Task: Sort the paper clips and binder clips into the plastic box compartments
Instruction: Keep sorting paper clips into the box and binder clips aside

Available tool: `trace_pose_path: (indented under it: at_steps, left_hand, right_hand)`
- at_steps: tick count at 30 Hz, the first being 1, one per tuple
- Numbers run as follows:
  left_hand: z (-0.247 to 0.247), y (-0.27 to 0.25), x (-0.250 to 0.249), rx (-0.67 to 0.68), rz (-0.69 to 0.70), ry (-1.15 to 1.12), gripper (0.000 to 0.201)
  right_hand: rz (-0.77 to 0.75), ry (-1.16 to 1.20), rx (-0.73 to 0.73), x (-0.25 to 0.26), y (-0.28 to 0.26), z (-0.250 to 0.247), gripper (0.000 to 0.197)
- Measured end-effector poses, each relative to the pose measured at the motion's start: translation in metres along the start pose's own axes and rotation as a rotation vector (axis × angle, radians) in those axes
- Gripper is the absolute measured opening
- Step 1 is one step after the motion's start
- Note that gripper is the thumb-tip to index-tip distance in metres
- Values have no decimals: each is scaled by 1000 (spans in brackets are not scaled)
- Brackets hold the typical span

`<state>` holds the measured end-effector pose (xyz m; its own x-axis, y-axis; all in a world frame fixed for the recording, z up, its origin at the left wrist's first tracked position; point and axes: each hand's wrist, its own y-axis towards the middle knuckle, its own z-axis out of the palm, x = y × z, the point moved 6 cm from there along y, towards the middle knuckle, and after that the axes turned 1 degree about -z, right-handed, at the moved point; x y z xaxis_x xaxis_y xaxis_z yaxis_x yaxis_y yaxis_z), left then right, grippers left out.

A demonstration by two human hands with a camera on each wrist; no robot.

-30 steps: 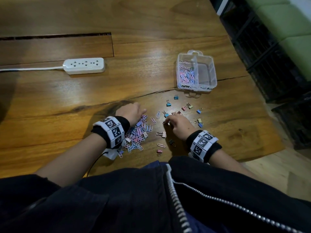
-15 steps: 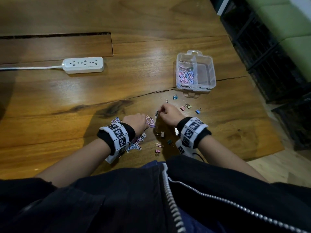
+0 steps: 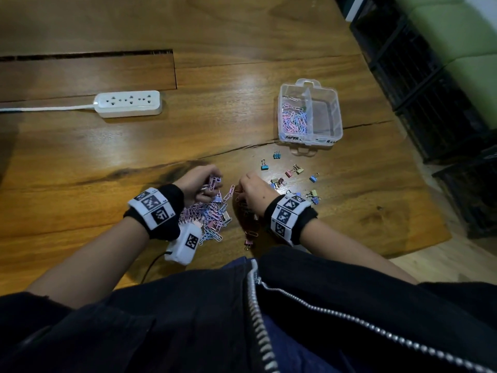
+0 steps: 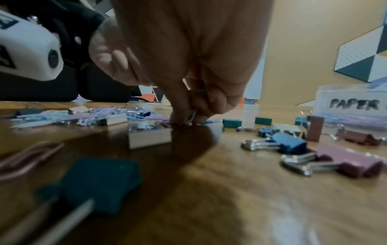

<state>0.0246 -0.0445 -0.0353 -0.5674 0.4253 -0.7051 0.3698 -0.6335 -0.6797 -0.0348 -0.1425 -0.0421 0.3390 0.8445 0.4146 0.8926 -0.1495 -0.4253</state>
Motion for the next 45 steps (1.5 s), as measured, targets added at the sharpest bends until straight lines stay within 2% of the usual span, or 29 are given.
trace_pose_path:
  at_steps: [2,5,7,9,11,13,16,19,23,25,27,30,32,33,35,37,39,43,45]
  left_hand:
    - [3,1,-1,62,0,-169,26]
    - [9,2,2,149,-14,-302,22]
    - [11,2,4,176,-19,-305,15]
    - [12,2,6,146,-30,-209,18]
    - [12,2,4,94,-42,-105,22]
    - [13,5,-3,46,-65,-54,22]
    - [22,16,-23,-10,-122,-12,21]
    - [46,35,-55,11,-145,-39,24]
    - [87,56,-105,78,-122,-211,17]
    - [101,69,-123,80,-81,-251,26]
    - [108,81,-136,84,-39,-278,44]
    - [115,82,-144,126,-2,-274,66]
    - [113,83,-145,144,20,-289,75]
    - [110,83,-145,169,35,-294,71]
    - [98,78,-142,176,53,-295,43]
    - [79,71,-138,79,72,-184,12]
    - [59,54,-131,-48,97,108,8]
    - [24,22,-102,-162,130,797,33]
    - [9,12,-75,-160,86,1060,40]
  right_hand:
    - [-16,-35,42,3,-2,1,31]
    - [-29,-74,95,4,-7,4,38]
    - [-31,-93,98,2,-10,5,41]
    - [-26,-73,87,-2,-12,7,38]
    - [4,54,31,-9,-16,2,23]
    - [64,281,-66,-21,-23,-9,10]
    - [132,608,-141,-44,-37,-23,13]
    - [123,903,-204,-65,-49,-36,20]
    - [186,1042,-226,-92,-58,-56,23]
    - [276,1172,-217,-105,-59,-64,31]
    - [336,1327,-228,-114,-57,-72,33]
    - [365,1493,-233,-119,-51,-86,27]
    - [355,1516,-207,-120,-43,-94,27]
    - [350,1499,-201,-121,-37,-99,26]
    - [351,1438,-215,-119,-23,-110,22]
    - [350,1368,-268,-113,-8,-126,14]
    - [330,1310,-325,-107,9,-141,7]
    - [306,1117,-338,-93,29,-155,12]
    - [275,953,-333,-87,28,-153,27]
